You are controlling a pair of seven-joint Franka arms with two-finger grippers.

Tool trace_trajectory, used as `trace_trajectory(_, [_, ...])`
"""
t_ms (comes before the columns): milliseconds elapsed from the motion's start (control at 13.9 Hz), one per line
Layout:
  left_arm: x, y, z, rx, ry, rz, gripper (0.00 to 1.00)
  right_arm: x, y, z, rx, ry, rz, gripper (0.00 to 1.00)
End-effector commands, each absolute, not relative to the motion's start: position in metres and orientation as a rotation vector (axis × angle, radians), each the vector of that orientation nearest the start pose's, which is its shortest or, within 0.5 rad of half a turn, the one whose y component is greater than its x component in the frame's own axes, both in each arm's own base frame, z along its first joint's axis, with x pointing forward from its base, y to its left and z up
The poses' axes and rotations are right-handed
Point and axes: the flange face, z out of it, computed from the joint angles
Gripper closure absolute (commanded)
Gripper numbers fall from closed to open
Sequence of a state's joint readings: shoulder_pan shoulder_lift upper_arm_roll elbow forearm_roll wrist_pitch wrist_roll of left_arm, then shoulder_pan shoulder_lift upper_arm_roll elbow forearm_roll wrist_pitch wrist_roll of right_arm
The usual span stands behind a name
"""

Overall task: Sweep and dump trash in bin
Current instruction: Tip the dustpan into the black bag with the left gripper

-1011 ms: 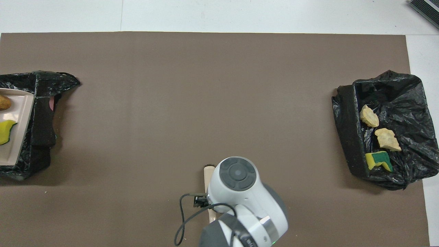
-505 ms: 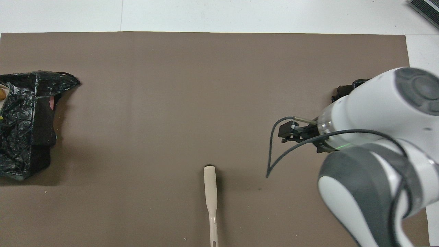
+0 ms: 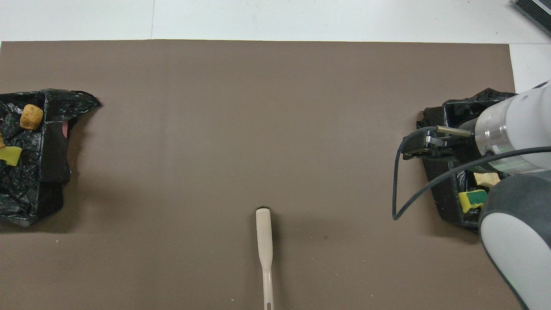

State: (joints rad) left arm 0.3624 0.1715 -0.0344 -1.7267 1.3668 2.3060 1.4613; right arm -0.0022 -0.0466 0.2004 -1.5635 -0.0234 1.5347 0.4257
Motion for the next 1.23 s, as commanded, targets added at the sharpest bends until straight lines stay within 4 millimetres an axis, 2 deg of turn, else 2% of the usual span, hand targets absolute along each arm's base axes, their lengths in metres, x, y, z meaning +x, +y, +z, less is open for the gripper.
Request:
trace_trajectory(0, [0.596,0.221,0.558,-1.098,1.626,0.798,1.00,0.536,0.091,0.656,-3.161,0.373,-0.029,0.00])
trace_trajectory(144, [0.596,0.208,0.571,-1.087,1.610,0.792,1.00,0.538,0.085,0.660,-3.177,0.312,-0.004,0.00])
trace_trajectory(289, [0.595,0.201,0.570,-1.124,1.600,0.806,1.00,0.547,0.074,0.664,-3.180,0.241,0.024,0.00])
trace_trajectory(361, [0.597,0.190,0.569,-1.170,1.589,0.805,1.00,0.547,0.070,0.665,-3.178,0.240,0.020,0.00])
trace_trajectory(650, [0.594,0.150,0.560,-1.528,1.584,0.795,1.00,0.543,0.074,0.665,-3.160,0.232,0.022,0.00])
trace_trajectory(722, [0.588,0.150,0.553,-1.692,1.513,0.753,1.00,0.543,0.074,0.664,-3.162,0.232,0.036,0.00])
trace_trajectory(794, [0.585,0.142,0.549,-1.814,1.438,0.708,1.00,0.543,0.075,0.664,-3.161,0.232,0.034,0.00])
trace_trajectory(1155, [0.572,0.082,0.527,-2.164,1.328,0.633,1.00,0.546,0.053,0.662,-3.156,0.295,0.037,0.00])
